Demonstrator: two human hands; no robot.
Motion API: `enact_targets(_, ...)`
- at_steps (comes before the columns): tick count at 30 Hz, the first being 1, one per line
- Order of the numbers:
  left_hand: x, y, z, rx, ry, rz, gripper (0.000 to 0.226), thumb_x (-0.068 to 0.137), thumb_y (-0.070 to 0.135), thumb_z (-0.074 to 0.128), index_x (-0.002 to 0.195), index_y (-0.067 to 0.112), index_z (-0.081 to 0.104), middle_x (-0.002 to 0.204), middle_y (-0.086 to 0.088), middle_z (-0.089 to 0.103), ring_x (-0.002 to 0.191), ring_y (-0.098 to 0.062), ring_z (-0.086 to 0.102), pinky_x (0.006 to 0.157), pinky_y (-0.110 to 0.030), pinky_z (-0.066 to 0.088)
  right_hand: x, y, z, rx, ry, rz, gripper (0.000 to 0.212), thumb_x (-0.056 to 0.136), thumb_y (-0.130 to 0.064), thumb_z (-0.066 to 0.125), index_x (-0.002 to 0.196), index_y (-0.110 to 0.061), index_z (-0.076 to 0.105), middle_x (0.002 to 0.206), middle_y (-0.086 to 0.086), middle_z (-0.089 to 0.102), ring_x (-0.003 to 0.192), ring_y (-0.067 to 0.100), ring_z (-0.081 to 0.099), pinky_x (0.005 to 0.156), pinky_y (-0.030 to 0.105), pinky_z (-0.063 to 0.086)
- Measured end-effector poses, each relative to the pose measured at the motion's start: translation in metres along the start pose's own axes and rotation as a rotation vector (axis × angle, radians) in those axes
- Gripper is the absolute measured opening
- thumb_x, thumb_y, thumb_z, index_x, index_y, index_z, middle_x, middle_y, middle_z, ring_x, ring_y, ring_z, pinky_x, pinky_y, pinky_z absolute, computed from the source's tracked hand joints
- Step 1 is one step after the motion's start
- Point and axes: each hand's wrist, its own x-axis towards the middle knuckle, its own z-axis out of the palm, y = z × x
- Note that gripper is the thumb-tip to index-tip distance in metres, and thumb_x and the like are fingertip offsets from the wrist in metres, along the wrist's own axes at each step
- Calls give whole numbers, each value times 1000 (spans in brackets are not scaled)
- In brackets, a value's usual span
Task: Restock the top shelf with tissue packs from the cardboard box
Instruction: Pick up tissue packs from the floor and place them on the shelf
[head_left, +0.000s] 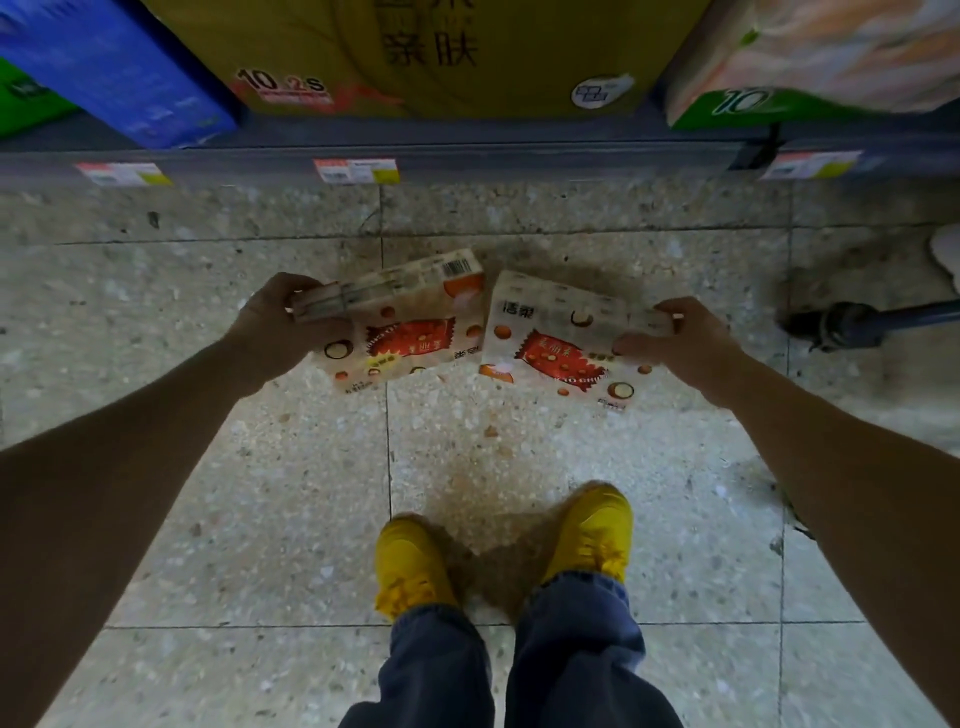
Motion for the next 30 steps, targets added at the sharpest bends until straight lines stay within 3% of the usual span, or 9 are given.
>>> enact_targets(3, 1, 1, 1, -150, 14, -42, 59, 79, 33, 89, 128, 12, 64, 113, -7, 67, 97, -22, 65, 65, -21, 44, 3, 10, 4, 82, -40, 46, 85, 64, -18, 97, 137, -9, 54, 114, 9, 71, 84, 21, 71, 64, 26, 56)
enact_targets(5, 2, 1, 2, -216, 25, -49, 83, 62, 51, 94, 130, 13, 64, 119, -7, 69, 106, -25, 68, 72, -24, 48, -2, 9, 6, 145, -26, 54, 64, 66, -17, 95, 122, -9, 65, 102, 6, 74, 78, 16, 68, 63, 24, 53)
enact_targets(8, -3, 4, 5, -275, 67, -66, 81, 76, 27, 92, 144, 13, 51, 128, -4, 58, 111, -21, 59, 85, -29, 49, -13, 1, 3, 269, -40, 76, 47, 59, -23, 96, 98, -7, 75, 81, -2, 75, 74, 12, 66, 68, 27, 50)
enact_targets(15, -57, 42, -42, -317, 36, -35, 50, 83, 16, 87, 128, 21, 65, 112, -12, 67, 92, -26, 70, 68, -36, 60, -74, -38, -23, 412, -11, 113, 114, 10, -50, 99, 113, -12, 69, 105, 9, 77, 96, 29, 75, 86, 48, 62)
enact_targets(18, -108, 72, -93, -319, -44, -8, 44, 85, 13, 84, 124, 23, 67, 107, -11, 69, 83, -20, 69, 53, -25, 58, -136, -78, -55, 398, -4, 93, 77, 38, -37, 103, 104, -15, 70, 101, 10, 76, 99, 33, 74, 87, 50, 62)
enact_targets(21, -170, 105, -157, -304, -71, 39, 37, 84, 13, 85, 116, 26, 69, 101, -8, 70, 81, -21, 67, 53, -25, 56, -212, -123, -96, 360, 16, 68, 36, 70, -15, 93, 98, -20, 70, 95, 7, 73, 97, 30, 71, 84, 43, 60)
enact_targets(24, -241, 142, -226, -329, -94, 85, 33, 85, 10, 83, 109, 30, 71, 98, -2, 72, 84, -22, 64, 59, -27, 56, -292, -167, -144, 325, 9, 27, 57, 73, -19, 92, 124, -19, 66, 106, 6, 69, 86, 15, 67, 60, 21, 57)
enact_targets(28, -335, 188, -317, -327, -132, 163, 41, 87, 9, 81, 124, 23, 69, 114, -11, 75, 95, -27, 66, 78, -41, 54, -400, -235, -208, 248, 73, -86, 94, 47, -53, 98, 131, -26, 65, 113, 2, 72, 95, 23, 73, 84, 44, 62)
enact_targets(30, -379, 211, -358, -346, -119, 219, 37, 88, 8, 79, 118, 27, 70, 103, 4, 79, 96, -24, 68, 81, -40, 55, -454, -265, -240, 261, 100, -122, 75, 57, -35, 100, 124, -22, 68, 112, 5, 73, 101, 26, 73, 84, 43, 61)
